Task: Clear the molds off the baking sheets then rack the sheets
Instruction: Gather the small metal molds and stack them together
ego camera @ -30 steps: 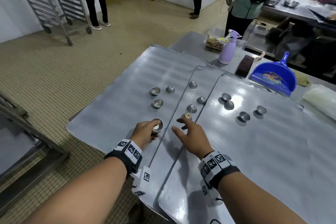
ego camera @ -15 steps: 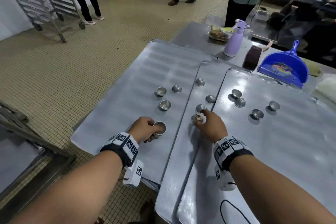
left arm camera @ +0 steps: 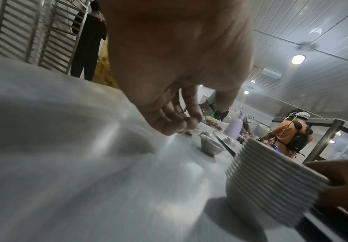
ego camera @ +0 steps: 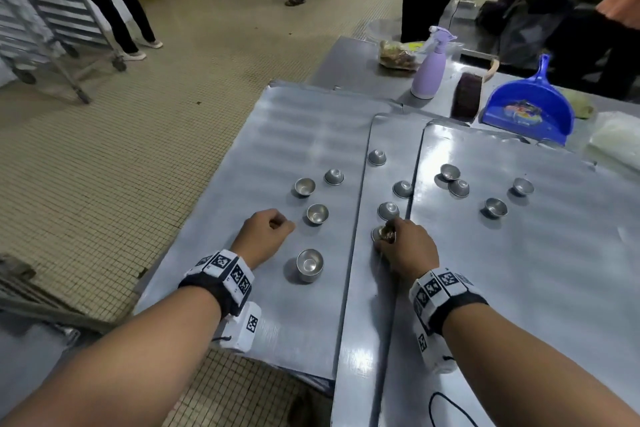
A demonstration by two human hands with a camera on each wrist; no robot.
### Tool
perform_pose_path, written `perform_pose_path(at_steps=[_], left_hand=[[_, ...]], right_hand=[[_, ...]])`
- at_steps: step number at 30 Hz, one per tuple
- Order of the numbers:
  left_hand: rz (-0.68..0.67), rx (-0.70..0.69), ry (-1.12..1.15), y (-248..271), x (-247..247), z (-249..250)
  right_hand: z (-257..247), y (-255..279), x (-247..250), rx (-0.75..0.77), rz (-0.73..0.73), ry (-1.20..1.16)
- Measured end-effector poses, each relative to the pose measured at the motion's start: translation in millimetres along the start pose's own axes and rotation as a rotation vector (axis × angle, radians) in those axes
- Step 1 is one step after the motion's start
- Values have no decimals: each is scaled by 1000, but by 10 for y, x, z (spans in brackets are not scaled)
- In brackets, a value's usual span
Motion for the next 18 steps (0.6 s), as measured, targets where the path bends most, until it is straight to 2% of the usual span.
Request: perform_pose_path(at_steps=[7, 13, 16, 18], left_hand=[[-99, -108, -258, -383, -154, 271], [-186, -97, -408, -583, -377, 304], [-168, -93, -400, -608, -379, 322], [-126, -86, -301, -606, -345, 331]], right_hand=[[-108, 125, -26, -19, -12, -130], [-122, 270, -10, -22, 42, -233], [-111, 294, -7, -31, 60, -232], [-121, 296, -22, -19, 55, -205]])
Point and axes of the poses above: each hand's wrist, its own y-axis away from the middle knuckle, its own x-axis out of the back of the hand, z = x × y, the point moved 5 cm from there along -y, towards the middle knuckle, and after that the axes turned 7 degrees about -x, right-handed, at the moved point
